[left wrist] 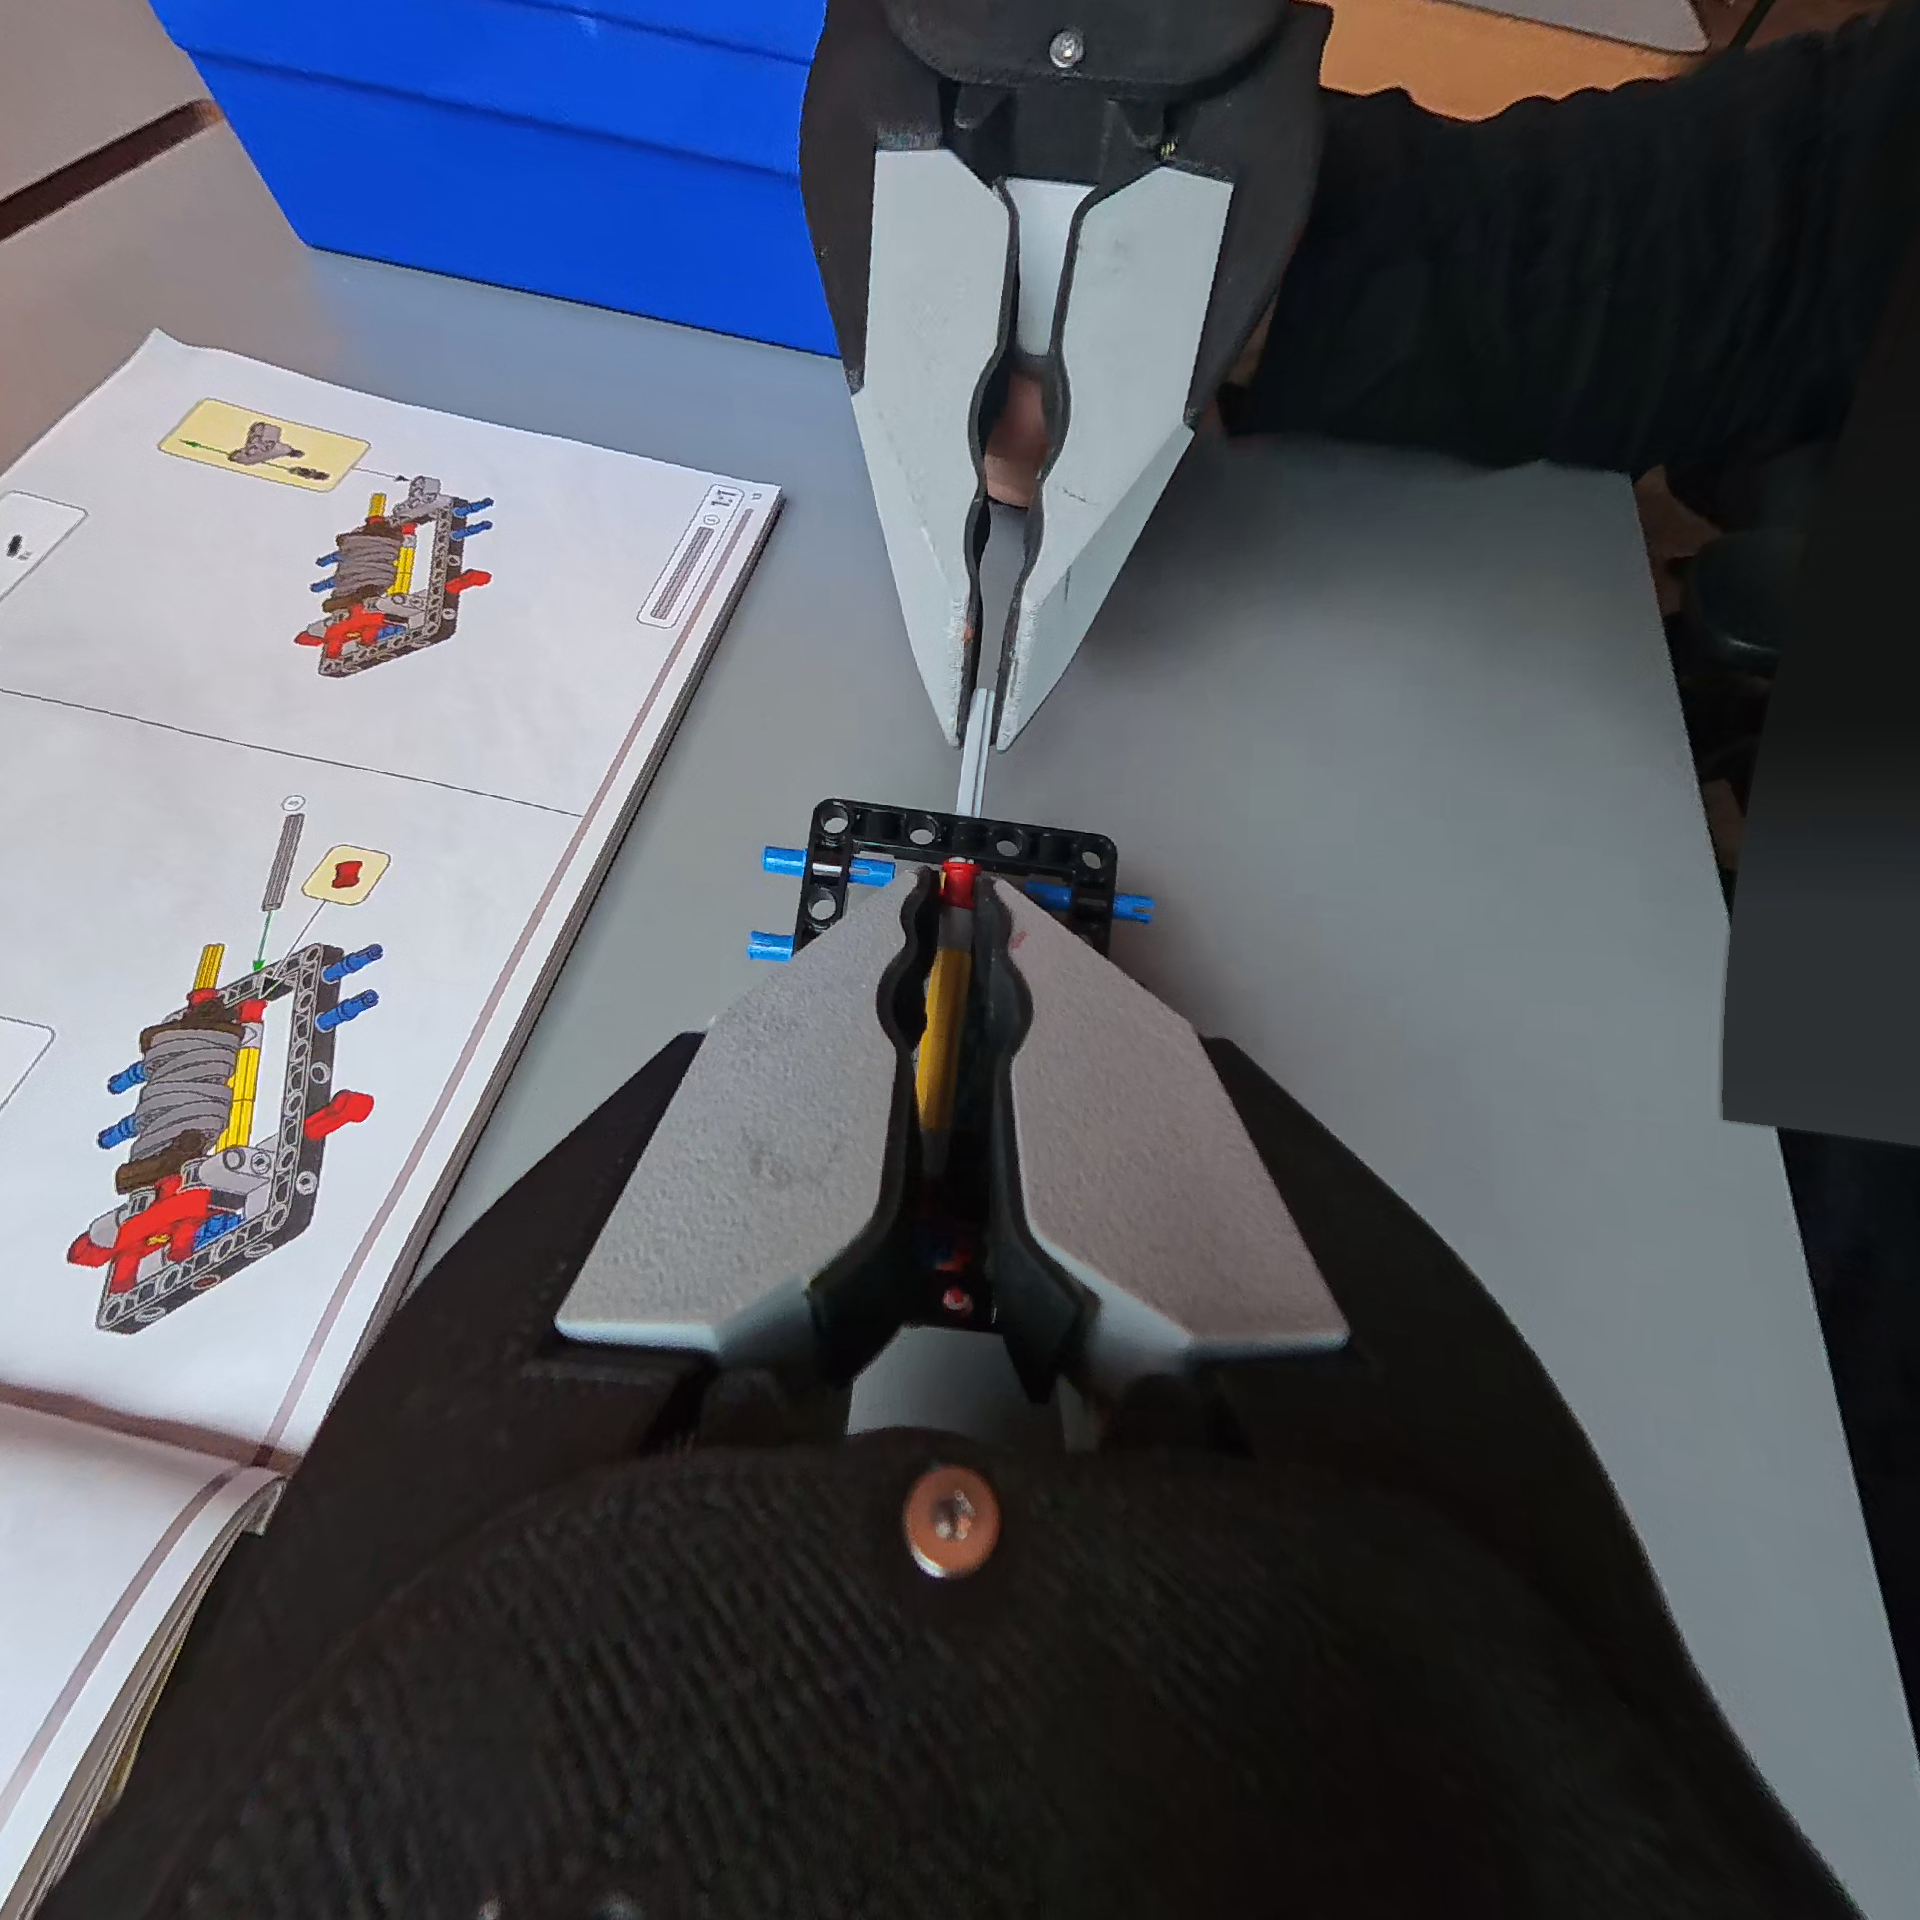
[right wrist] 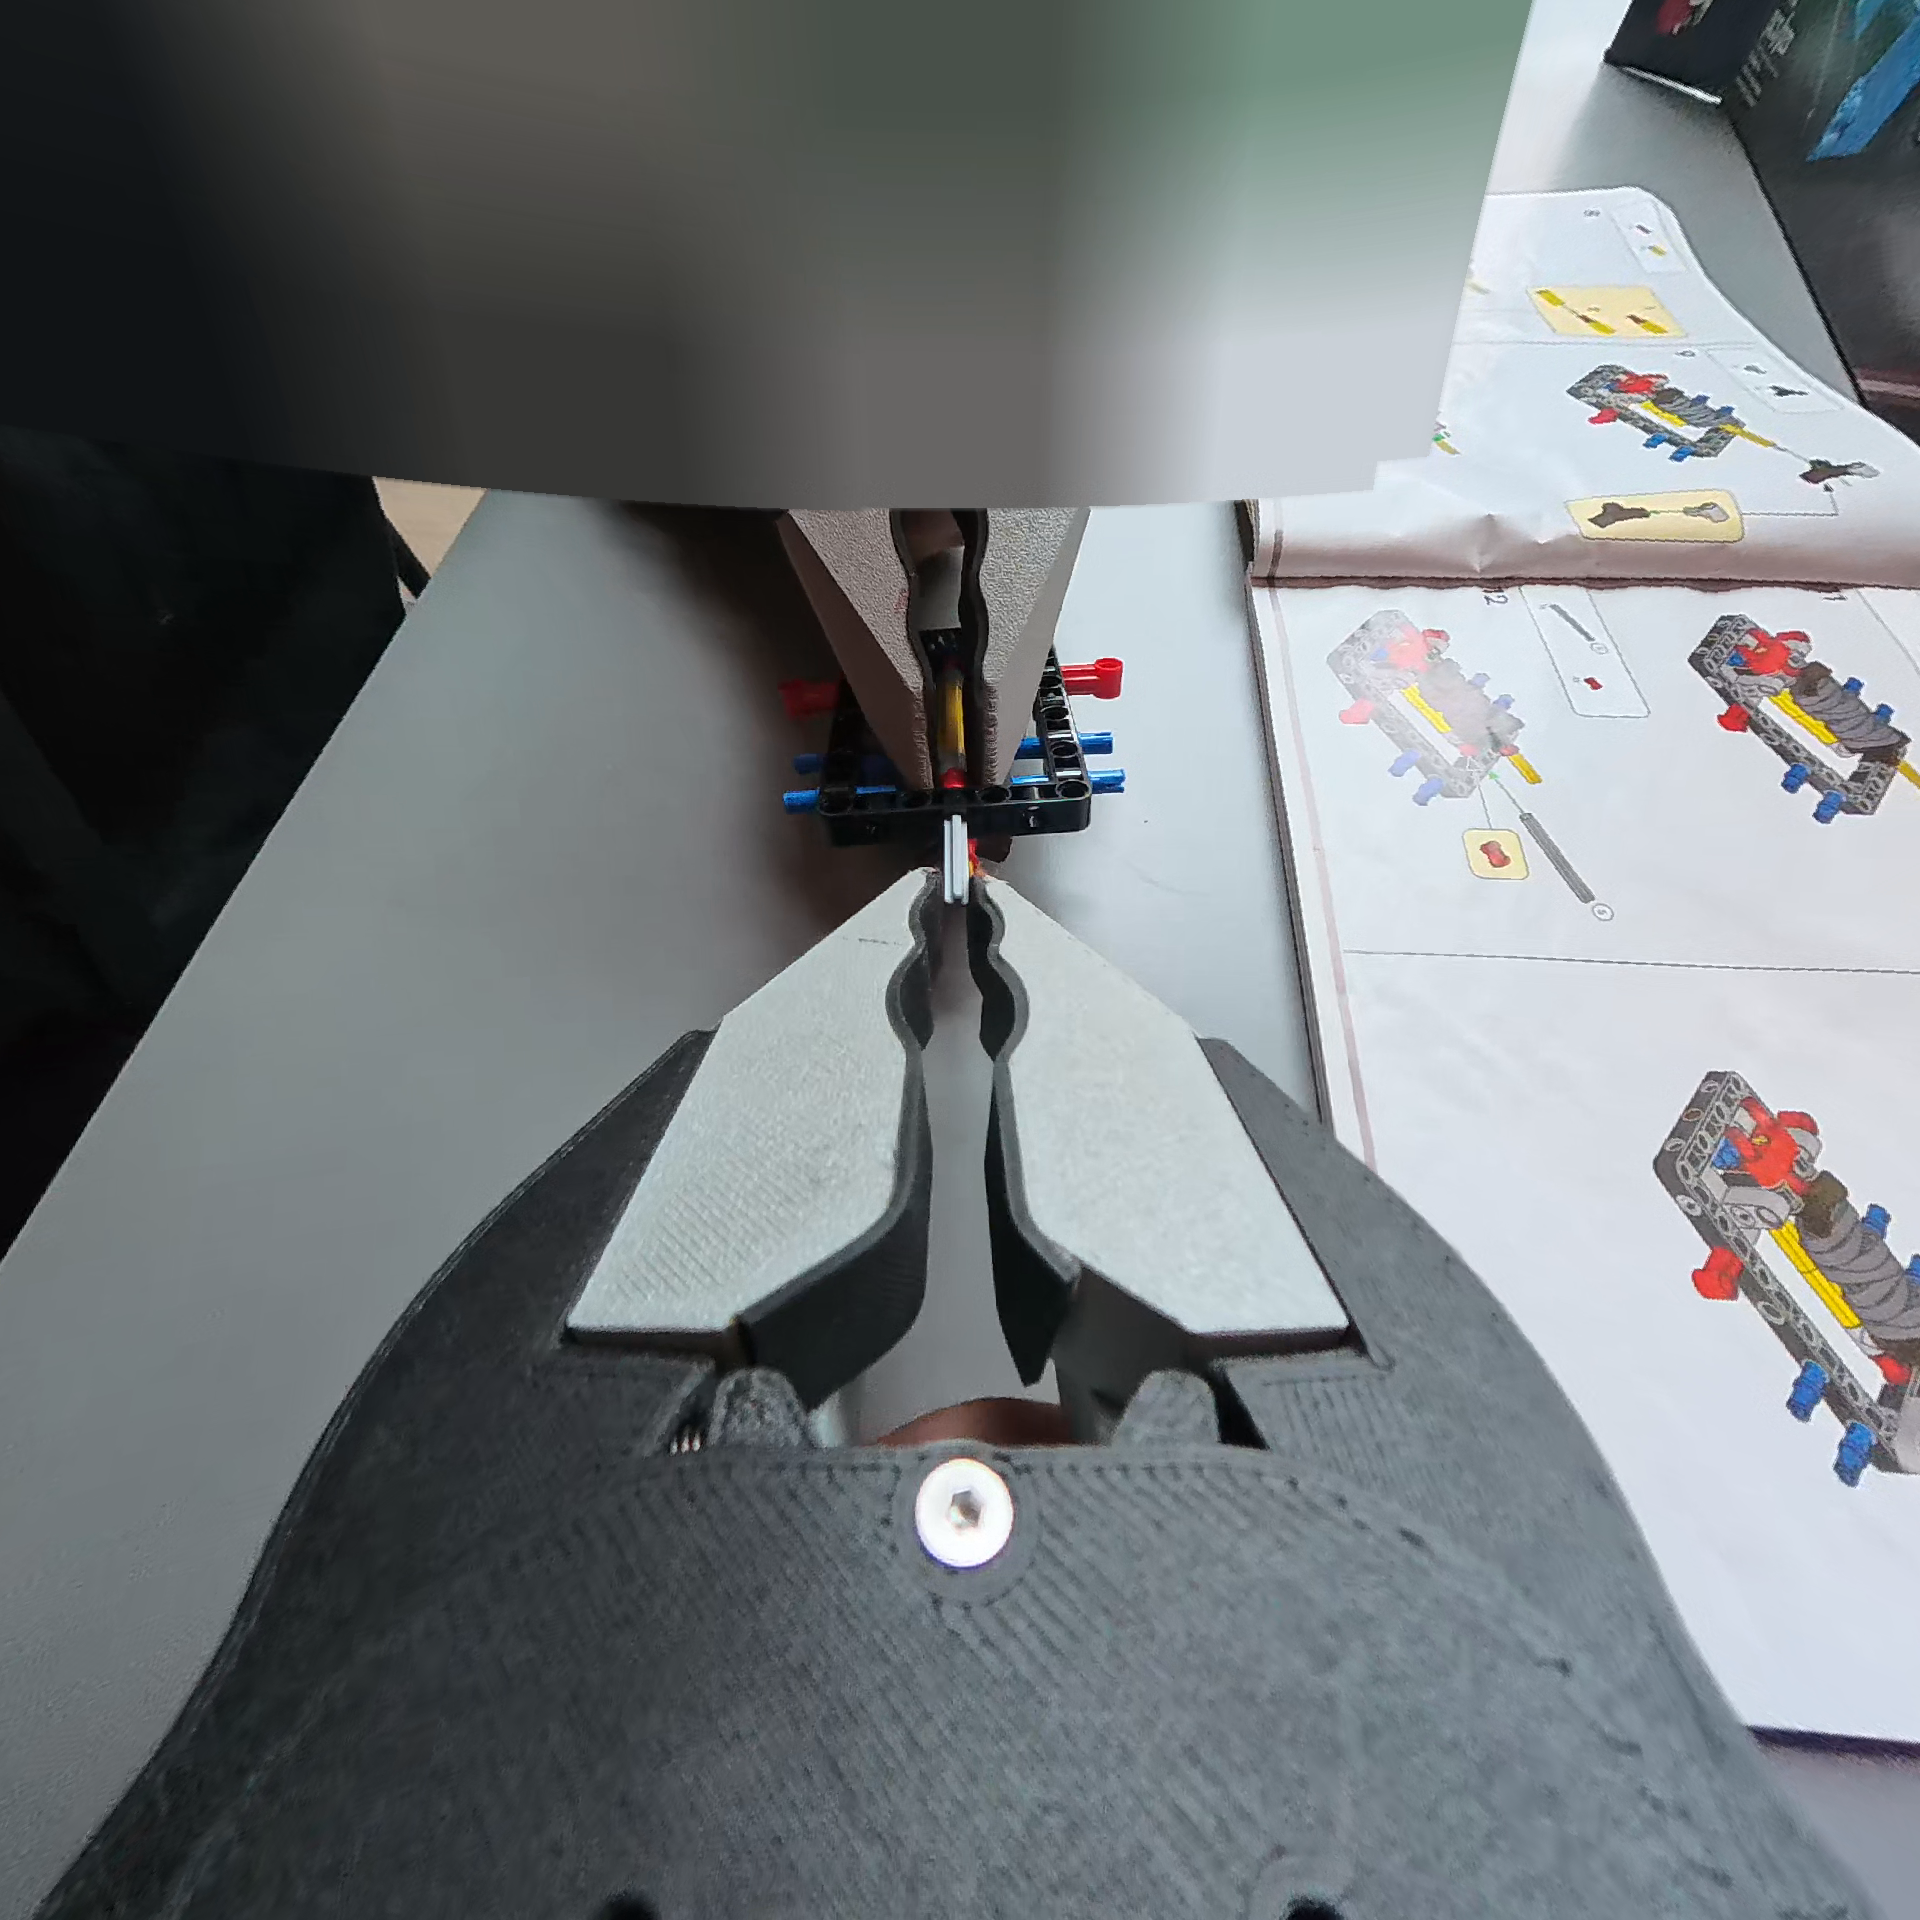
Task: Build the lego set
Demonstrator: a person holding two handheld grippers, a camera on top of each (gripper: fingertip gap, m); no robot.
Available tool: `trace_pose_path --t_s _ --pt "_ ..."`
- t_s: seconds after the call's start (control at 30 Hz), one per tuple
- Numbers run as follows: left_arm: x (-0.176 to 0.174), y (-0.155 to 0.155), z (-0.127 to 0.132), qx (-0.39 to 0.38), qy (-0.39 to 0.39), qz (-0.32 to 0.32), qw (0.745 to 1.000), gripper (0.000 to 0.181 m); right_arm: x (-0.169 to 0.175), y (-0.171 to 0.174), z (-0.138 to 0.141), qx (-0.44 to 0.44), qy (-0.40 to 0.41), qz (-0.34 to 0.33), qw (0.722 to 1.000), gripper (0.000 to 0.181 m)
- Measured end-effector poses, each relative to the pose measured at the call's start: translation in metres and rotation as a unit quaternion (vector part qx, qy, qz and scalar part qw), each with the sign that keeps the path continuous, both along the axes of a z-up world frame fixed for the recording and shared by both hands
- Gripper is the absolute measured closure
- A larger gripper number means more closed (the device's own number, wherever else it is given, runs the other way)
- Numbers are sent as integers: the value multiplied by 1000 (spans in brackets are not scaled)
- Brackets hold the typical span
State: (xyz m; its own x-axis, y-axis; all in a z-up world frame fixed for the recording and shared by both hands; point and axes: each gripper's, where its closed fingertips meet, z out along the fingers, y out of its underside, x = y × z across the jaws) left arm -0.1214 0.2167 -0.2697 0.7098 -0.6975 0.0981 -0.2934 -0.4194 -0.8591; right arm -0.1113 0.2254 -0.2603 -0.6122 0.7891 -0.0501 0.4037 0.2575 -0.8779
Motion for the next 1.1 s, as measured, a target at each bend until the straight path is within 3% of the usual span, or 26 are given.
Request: trace_pose_path --t_s 0.23,0.4,0.73,1.1 --pt "-1 1 -1 1 9 10 1000 177 -1 2 -3 120 19 20 992 181" --pt "-2 1 -2 -9 3 15 1000 178 -4 2 -7 155 44 23 987 181" --pt "-3 2 -1 -21 -12 25 999 178 -8 0 -6 91 49 17 995 181" --pt "1 -2 -1 27 32 23 999 176 -4 -3 -7 48 41 26 998 181"
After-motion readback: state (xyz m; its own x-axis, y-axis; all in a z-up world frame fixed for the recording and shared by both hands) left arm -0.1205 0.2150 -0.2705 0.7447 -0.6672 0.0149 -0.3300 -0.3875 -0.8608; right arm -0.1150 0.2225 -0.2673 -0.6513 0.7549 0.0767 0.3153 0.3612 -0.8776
